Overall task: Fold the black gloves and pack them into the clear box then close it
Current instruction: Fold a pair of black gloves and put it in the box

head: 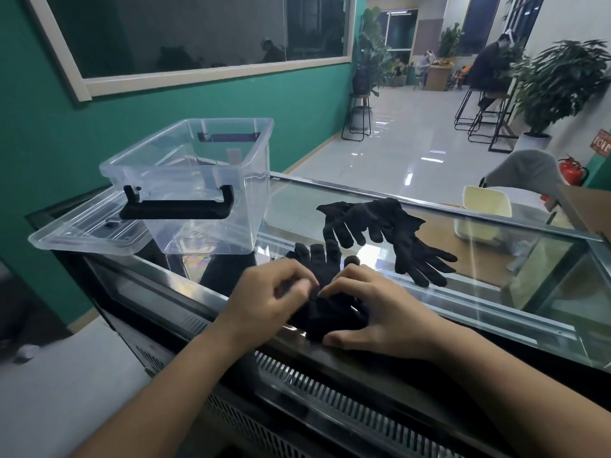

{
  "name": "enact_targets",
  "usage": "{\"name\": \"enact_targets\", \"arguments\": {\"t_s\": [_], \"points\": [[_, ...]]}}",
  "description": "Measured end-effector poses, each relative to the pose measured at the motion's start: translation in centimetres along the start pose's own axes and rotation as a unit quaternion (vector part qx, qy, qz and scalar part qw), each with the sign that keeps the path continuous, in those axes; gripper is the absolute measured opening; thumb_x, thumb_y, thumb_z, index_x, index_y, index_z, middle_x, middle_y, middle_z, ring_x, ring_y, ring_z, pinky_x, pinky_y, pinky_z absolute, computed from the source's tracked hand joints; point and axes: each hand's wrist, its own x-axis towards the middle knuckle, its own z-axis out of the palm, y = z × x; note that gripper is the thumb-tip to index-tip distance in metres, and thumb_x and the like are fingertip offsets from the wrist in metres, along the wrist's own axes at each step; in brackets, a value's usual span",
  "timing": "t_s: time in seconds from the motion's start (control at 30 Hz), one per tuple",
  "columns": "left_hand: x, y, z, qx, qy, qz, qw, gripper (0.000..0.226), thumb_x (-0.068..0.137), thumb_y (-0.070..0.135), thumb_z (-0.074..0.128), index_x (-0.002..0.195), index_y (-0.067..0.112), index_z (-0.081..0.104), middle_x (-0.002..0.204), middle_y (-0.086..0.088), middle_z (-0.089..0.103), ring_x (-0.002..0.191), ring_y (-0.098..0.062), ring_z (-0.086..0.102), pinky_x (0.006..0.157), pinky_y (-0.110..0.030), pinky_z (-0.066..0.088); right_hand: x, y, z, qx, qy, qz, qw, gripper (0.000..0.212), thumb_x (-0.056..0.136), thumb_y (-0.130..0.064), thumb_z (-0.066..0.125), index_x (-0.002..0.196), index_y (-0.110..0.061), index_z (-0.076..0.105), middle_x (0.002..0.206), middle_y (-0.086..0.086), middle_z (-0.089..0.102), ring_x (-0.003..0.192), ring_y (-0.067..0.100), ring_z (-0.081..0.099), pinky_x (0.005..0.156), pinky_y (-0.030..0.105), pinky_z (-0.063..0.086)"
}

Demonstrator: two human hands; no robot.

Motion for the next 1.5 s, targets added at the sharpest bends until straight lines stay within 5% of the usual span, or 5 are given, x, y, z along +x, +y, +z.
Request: {"name": "enact_targets", "arguments": {"t_s": [0.23, 0.43, 1.1, 1.3, 1.5], "points": [[5.3, -2.8, -0.7, 0.087, 0.052, -0.245, 0.964, 0.017, 0.103, 0.026, 0.060, 0.114, 0.027, 0.073, 0.096, 0.006, 0.072, 0.090, -0.019, 0.069, 0.077, -0.031, 0.048, 0.1, 0.3, 0.3, -0.001, 0.010, 0.000, 1.000, 0.046, 0.084, -0.052, 0.084, 0.124, -0.036, 0.070, 0.117, -0.018, 0.057, 0.116, 0.007, 0.055, 0.098, 0.029, 0.049], [6.8, -3.0, -0.4, 0.077, 0.006, -0.262, 0.962, 0.014, 0.097, 0.035, 0.074, 0.104, 0.025, 0.080, 0.091, 0.013, 0.070, 0.095, -0.015, 0.071, 0.078, -0.028, 0.050, 0.1, 0.4, 0.2, 0.003, 0.009, -0.004, 1.000, 0.046, 0.084, -0.053, 0.084, 0.124, -0.036, 0.071, 0.117, -0.018, 0.057, 0.116, 0.008, 0.055, 0.097, 0.030, 0.049], [4.2, -2.5, 0.3, 0.182, 0.097, -0.070, 0.976, 0.004, 0.099, 0.021, 0.070, 0.099, 0.022, 0.066, 0.085, 0.011, 0.057, 0.081, -0.016, 0.063, 0.070, -0.031, 0.045, 0.1, 0.4, 0.2, 0.018, 0.010, -0.008, 1.000, 0.044, 0.083, -0.052, 0.085, 0.123, -0.039, 0.073, 0.117, -0.017, 0.059, 0.118, 0.010, 0.056, 0.096, 0.030, 0.050], [0.1, -0.3, 0.3, 0.056, -0.055, 0.072, 0.994, 0.010, 0.091, 0.027, 0.084, 0.096, 0.027, 0.076, 0.099, 0.014, 0.063, 0.095, -0.008, 0.065, 0.082, -0.013, 0.046, 0.1, 0.4, 0.2, 0.026, 0.013, -0.006, 1.000, 0.044, 0.082, -0.051, 0.087, 0.122, -0.038, 0.073, 0.116, -0.018, 0.058, 0.117, 0.009, 0.057, 0.096, 0.031, 0.051], [-0.9, -0.3, 0.0, 0.043, -0.152, 0.051, 0.986, 0.023, 0.085, 0.044, 0.084, 0.103, 0.034, 0.073, 0.111, 0.018, 0.059, 0.112, -0.013, 0.061, 0.092, -0.034, 0.056, 0.0, 0.1, 0.1, 0.023, 0.007, 0.001, 1.000, 0.052, 0.082, -0.057, 0.086, 0.128, -0.039, 0.070, 0.118, -0.017, 0.056, 0.116, 0.009, 0.056, 0.095, 0.026, 0.049]]}}
